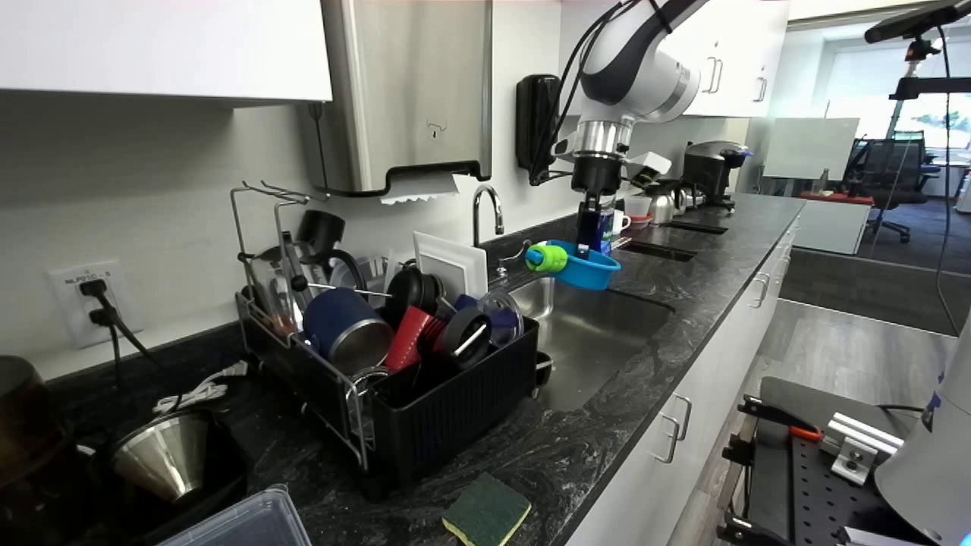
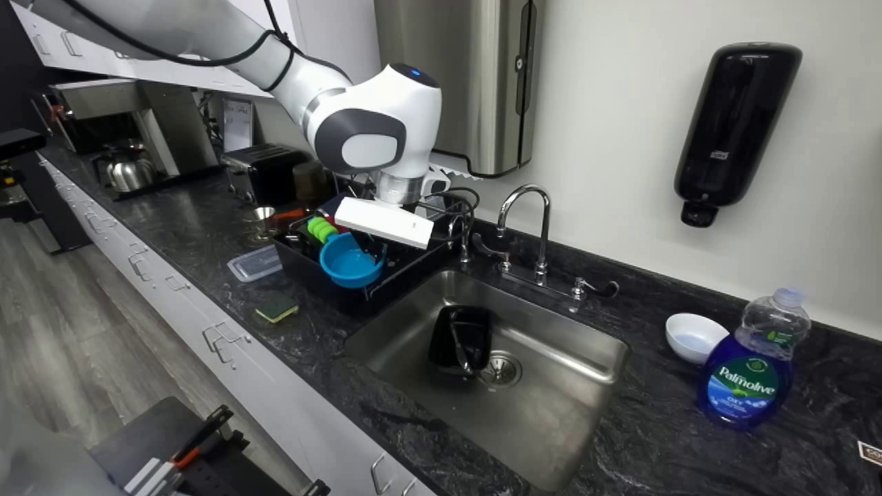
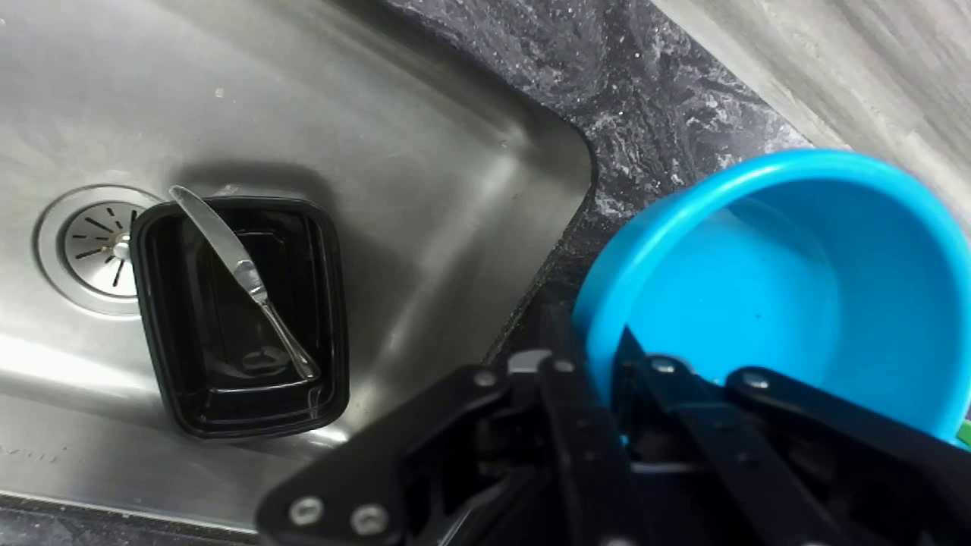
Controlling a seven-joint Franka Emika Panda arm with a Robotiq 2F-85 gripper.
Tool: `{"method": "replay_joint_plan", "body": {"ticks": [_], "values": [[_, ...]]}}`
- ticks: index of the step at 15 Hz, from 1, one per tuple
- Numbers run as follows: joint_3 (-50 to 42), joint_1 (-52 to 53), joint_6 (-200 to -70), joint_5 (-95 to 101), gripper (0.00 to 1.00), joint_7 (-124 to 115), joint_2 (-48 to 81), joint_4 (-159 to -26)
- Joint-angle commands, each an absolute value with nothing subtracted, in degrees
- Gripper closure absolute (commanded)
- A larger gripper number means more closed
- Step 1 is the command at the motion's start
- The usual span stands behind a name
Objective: Take the blue pan out of the sink and place it on the dishrack
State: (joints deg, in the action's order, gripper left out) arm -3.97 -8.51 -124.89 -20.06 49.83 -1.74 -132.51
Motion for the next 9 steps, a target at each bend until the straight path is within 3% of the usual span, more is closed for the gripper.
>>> {"method": "replay_joint_plan", "body": {"ticks": [1,9], "values": [[-5.0,-7.4,-124.8,-20.0,0.97,49.7,-1.7,-132.5],[-4.0,-3.6,-123.6,-20.7,0.97,50.2,-7.7,-133.2]]}}
